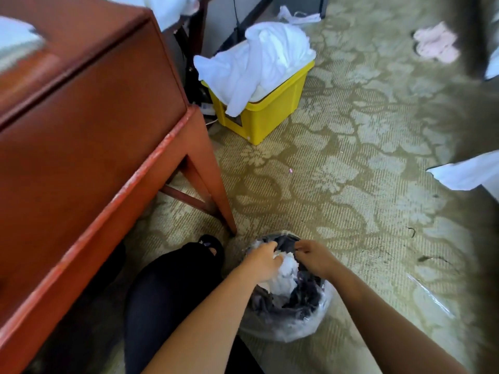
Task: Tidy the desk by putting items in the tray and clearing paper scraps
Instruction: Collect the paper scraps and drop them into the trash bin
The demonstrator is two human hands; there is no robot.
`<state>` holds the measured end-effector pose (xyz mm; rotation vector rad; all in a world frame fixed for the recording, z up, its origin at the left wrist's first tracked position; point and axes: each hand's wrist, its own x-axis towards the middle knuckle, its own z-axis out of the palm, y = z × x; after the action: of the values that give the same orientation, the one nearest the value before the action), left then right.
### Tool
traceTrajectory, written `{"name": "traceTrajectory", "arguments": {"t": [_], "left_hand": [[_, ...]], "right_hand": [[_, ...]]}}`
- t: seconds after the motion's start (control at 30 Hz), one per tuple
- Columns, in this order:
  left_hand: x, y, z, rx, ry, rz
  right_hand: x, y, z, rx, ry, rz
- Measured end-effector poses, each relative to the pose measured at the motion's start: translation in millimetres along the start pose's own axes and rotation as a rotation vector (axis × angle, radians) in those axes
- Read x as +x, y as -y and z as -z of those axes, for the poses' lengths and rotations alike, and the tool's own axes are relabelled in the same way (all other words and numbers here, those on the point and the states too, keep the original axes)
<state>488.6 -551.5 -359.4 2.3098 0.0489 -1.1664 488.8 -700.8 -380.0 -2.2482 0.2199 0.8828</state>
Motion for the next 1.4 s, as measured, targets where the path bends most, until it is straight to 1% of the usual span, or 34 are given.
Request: {"name": "traceTrajectory", "arguments": {"t": [0.07, 0.3, 0.43, 0.53, 0.63, 0.7, 0.77, 0.9, 1.0, 1.13, 1.23, 1.4], "left_hand": [[-24, -6, 15, 0.081, -0.047, -0.066], [-120, -23, 78, 0.214, -0.145, -0.13], [-192, -27, 112, 0.295, -0.246, -0.19], [-248, -25, 132, 0.356, -0.334, -0.208], [-299, -16, 145, 0.422, -0.402, -0.198], [-332, -8, 150, 0.489, -0.471, -0.172], [-366, 1, 151, 0.544, -0.548, -0.153], [-425, 24, 147, 0.567, -0.631, -0.107], [-458, 50, 140, 0.56, -0.679, -0.047], [-497, 90, 127, 0.532, -0.735, 0.058], [-523, 123, 113, 0.472, -0.765, 0.147], [-559, 171, 87, 0.37, -0.833, 0.277]], "right_hand": [[-12, 18, 11, -0.095, 0.012, 0.078], [-68, 95, 50, -0.302, -0.021, 0.292], [-117, 151, 74, -0.313, -0.057, 0.453], [-155, 192, 84, -0.331, -0.118, 0.578], [-192, 227, 84, -0.348, -0.137, 0.66], [-217, 252, 81, -0.406, -0.151, 0.714], [-239, 277, 73, -0.471, -0.156, 0.787], [-280, 322, 48, -0.573, -0.167, 0.924], [-302, 351, 22, -0.587, -0.162, 1.03], [-318, 380, -27, -0.614, -0.104, 1.141], [-324, 396, -69, -0.687, -0.077, 1.19], [-332, 415, -126, -0.877, -0.102, 1.21]]}}
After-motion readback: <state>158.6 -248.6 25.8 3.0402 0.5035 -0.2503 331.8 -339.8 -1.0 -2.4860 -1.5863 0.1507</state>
